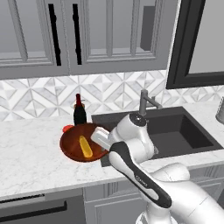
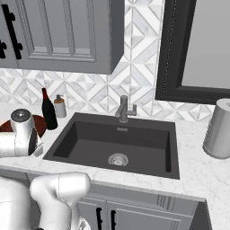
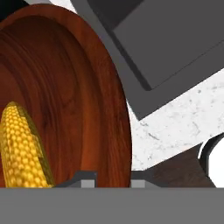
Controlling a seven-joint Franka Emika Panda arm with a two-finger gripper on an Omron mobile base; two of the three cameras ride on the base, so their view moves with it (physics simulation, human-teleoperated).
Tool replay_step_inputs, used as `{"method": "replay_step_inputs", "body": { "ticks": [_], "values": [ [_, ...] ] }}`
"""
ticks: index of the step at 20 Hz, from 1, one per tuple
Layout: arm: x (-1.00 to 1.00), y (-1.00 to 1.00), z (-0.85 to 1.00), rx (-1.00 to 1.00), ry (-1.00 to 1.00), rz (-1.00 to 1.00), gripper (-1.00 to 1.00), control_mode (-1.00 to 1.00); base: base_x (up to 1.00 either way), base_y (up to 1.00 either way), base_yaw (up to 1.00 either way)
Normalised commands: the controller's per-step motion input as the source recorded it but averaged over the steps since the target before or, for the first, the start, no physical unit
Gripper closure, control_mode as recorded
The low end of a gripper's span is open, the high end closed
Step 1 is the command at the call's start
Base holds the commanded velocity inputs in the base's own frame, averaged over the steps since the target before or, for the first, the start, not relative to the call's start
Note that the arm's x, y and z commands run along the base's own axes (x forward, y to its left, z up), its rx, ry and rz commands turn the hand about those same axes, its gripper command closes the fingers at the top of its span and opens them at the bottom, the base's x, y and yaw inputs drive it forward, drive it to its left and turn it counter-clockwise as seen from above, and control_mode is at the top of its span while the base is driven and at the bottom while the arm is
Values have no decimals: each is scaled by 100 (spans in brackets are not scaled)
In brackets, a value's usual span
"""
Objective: Pick the corn from the sink and place it in the bowl. Then pick the bowl and place it in the microwave. Then close the microwave door and press the start button.
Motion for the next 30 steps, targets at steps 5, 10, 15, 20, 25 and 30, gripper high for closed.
{"method": "replay_step_inputs", "body": {
  "ticks": [5, 10, 15, 20, 25, 30],
  "values": [
    [-62, -73, 81, 0, 0, -23, 100, -100, 0, 0, 0],
    [-47, -88, 87, 4, 1, -19, 100, -100, 0, 0, 0],
    [-42, -87, 90, 5, 0, -16, 100, -100, 0, 0, 0],
    [-42, -84, 78, 1, 0, -27, 100, -100, 0, 0, 0],
    [-31, -64, 53, 0, 0, -29, 100, -100, 0, 0, 0],
    [-17, -32, 54, 0, 5, -15, 100, -100, 0, 0, 0]
  ]
}}
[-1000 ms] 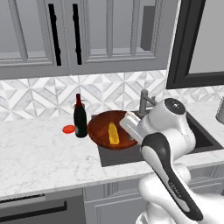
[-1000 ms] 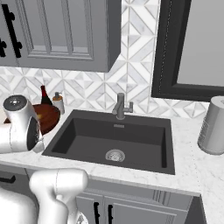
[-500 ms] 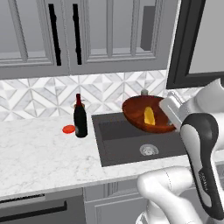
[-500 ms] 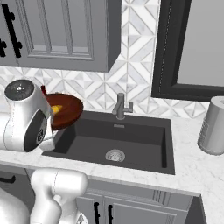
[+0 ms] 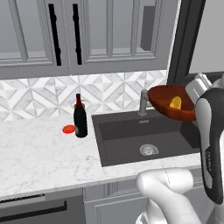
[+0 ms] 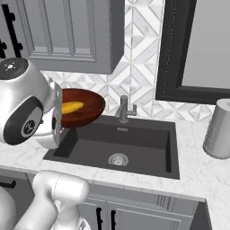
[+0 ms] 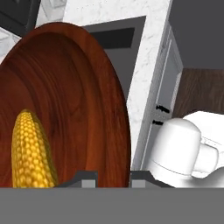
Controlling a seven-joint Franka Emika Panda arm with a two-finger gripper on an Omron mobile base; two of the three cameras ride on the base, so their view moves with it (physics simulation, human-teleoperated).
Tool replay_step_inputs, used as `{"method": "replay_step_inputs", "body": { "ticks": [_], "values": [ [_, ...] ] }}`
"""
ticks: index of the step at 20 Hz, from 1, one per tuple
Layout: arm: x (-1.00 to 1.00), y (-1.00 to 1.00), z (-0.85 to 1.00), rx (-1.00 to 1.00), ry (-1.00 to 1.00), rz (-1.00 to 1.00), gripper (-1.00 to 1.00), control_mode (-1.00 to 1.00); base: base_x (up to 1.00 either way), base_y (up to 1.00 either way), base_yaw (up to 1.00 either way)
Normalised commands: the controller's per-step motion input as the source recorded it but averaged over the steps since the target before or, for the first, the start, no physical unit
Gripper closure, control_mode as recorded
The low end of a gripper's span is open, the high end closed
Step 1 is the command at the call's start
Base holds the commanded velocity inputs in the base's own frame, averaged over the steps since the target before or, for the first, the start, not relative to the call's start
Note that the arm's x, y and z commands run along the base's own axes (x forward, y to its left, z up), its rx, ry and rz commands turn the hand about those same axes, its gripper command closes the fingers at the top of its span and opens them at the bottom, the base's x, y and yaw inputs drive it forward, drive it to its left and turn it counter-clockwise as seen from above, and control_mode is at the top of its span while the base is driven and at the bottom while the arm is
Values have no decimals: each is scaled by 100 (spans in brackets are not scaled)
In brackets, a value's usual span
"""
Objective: Pick the corn from the sink and place it in the bowl. Then pick the bowl and place it in the microwave. Then close the microwave door and press the start button.
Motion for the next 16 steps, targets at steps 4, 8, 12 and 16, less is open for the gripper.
{"method": "replay_step_inputs", "body": {
  "ticks": [4, 8, 12, 16],
  "values": [
    [-20, 4, 39, -6, -19, -1, 100, -100, 0, 0, 0],
    [-5, 0, 3, -8, -28, -1, 100, -100, 0, 0, 0],
    [-1, 1, 13, 0, -4, -6, 100, -100, 0, 0, 0],
    [-15, 7, 14, -1, -20, 0, 100, -100, 0, 0, 0]
  ]
}}
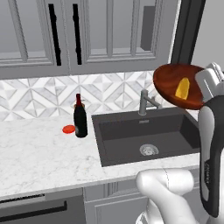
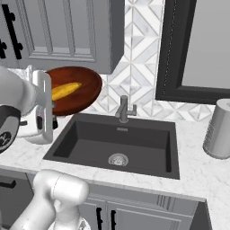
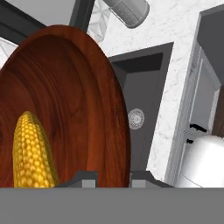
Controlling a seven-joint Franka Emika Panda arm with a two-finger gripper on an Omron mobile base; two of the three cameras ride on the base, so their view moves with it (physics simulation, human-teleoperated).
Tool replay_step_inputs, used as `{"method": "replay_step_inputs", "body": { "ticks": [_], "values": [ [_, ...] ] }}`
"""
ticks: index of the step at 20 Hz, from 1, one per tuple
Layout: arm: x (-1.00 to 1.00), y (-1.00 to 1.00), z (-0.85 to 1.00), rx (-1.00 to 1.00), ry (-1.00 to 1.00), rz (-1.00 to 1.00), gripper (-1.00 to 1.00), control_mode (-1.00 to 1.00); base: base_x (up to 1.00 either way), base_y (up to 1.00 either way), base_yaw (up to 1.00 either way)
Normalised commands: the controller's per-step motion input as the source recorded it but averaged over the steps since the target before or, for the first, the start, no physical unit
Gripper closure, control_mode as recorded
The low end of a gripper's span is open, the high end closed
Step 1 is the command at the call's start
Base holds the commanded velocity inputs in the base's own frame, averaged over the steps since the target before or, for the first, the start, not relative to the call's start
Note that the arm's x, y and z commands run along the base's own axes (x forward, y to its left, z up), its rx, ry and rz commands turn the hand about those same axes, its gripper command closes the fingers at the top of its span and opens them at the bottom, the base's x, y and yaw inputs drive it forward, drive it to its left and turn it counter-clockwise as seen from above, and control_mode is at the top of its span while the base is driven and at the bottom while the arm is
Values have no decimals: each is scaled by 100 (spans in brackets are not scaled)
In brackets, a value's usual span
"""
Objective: Pick the corn from the sink and place it in the bowl. Then pick the bowl and place it in the microwave. Then close the microwave door and press the start button.
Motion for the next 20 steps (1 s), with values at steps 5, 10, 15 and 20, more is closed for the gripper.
{"method": "replay_step_inputs", "body": {
  "ticks": [5, 10, 15, 20],
  "values": [
    [-19, 9, 2, 0, -17, -1, 100, 100, 0, 1, 0],
    [0, 0, 0, 0, 0, 0, 100, 100, -8, 0, 0],
    [0, 0, 0, 0, 0, 0, 100, 100, -67, 51, 0],
    [0, 0, 0, 0, 0, 0, 100, 100, -48, 100, 30]
  ]
}}
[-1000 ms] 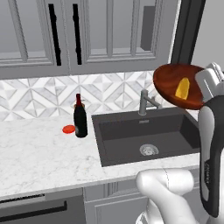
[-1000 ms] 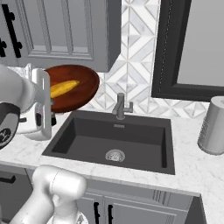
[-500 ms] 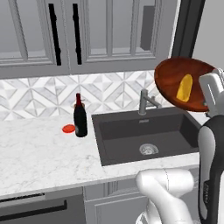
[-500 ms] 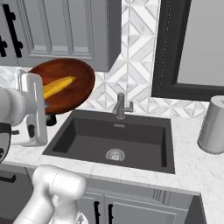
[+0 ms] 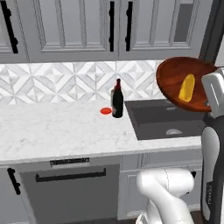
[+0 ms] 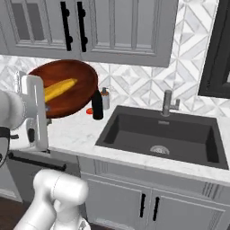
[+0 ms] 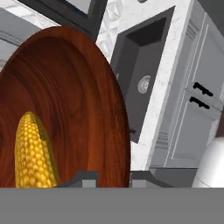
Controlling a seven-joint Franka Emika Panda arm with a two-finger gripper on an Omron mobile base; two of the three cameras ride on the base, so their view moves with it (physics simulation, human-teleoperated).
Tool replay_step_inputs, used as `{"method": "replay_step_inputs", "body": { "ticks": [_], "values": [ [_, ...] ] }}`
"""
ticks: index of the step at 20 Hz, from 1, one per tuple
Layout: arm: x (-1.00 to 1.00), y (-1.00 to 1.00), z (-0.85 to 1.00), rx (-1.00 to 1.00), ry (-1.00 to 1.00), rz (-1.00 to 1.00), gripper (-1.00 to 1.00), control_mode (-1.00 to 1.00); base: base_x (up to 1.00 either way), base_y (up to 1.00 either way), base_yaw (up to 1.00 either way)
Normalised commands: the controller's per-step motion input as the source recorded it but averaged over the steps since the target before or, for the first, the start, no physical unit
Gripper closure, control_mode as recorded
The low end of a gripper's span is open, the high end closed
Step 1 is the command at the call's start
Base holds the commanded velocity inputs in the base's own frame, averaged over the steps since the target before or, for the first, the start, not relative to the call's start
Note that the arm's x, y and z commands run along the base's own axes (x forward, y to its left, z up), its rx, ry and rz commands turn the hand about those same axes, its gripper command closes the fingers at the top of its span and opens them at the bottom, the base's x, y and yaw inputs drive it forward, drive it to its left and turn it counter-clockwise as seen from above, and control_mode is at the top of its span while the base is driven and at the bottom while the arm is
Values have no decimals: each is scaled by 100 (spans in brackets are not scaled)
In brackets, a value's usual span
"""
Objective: Pick the corn from the sink and place it in the bowl. Then pick the bowl and place it in the microwave. Then close the microwave door and press the start button.
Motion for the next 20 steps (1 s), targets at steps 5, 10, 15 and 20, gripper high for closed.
{"method": "replay_step_inputs", "body": {
  "ticks": [5, 10, 15, 20],
  "values": [
    [0, 0, 0, 0, 0, 0, 100, 100, 0, 51, 91],
    [0, 0, 0, 0, 0, 0, 100, 100, 0, 24, 99],
    [0, 0, 0, 0, 0, 0, 100, 100, 0, 21, 99],
    [0, 0, 0, 0, 0, 0, 100, 100, 0, 21, 98]
  ]
}}
